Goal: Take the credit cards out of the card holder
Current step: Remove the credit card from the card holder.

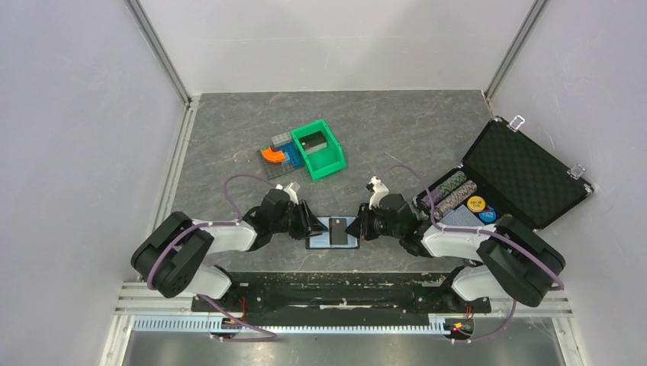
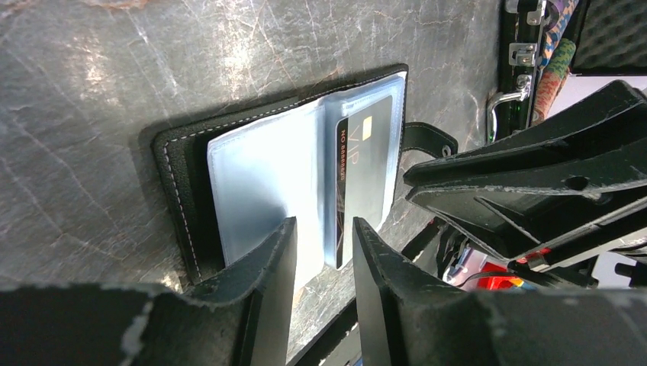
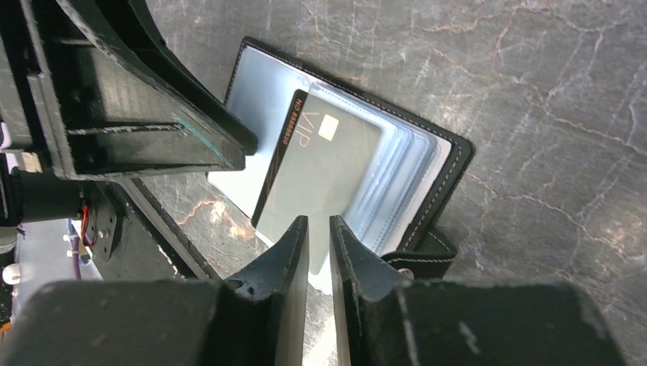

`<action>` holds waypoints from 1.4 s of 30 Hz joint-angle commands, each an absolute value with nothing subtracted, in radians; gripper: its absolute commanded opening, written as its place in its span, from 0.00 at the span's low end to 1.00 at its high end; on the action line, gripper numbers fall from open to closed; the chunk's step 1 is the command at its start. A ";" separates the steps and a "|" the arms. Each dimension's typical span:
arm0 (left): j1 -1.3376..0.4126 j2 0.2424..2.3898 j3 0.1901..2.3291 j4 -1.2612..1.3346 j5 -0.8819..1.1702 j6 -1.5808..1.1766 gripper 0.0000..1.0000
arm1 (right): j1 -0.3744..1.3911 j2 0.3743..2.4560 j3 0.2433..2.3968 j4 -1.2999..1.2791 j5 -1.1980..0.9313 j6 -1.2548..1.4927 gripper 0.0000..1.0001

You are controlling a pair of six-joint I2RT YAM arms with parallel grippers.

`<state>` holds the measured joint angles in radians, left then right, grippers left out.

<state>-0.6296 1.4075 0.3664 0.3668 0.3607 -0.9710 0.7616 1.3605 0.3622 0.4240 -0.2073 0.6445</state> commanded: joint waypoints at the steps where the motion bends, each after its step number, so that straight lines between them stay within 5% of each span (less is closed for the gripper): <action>1: -0.629 1.449 0.395 0.452 0.399 -0.969 0.39 | 0.762 1.383 0.412 0.448 -0.220 0.649 0.20; 23: -0.634 1.550 0.393 0.627 0.465 -1.021 0.36 | 0.759 1.488 0.374 0.491 -0.215 0.657 0.15; 33: -0.627 1.528 0.376 0.607 0.431 -1.027 0.03 | 0.749 1.489 0.384 0.445 -0.188 0.629 0.14; 42: -0.598 1.492 0.368 0.557 0.424 -1.003 0.02 | 0.735 1.489 0.375 0.432 -0.189 0.618 0.13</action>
<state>-0.6174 1.5398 0.3687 0.5678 0.4446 -1.0069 0.7475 1.4719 0.3862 0.4923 -0.2214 0.6605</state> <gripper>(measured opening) 0.036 0.134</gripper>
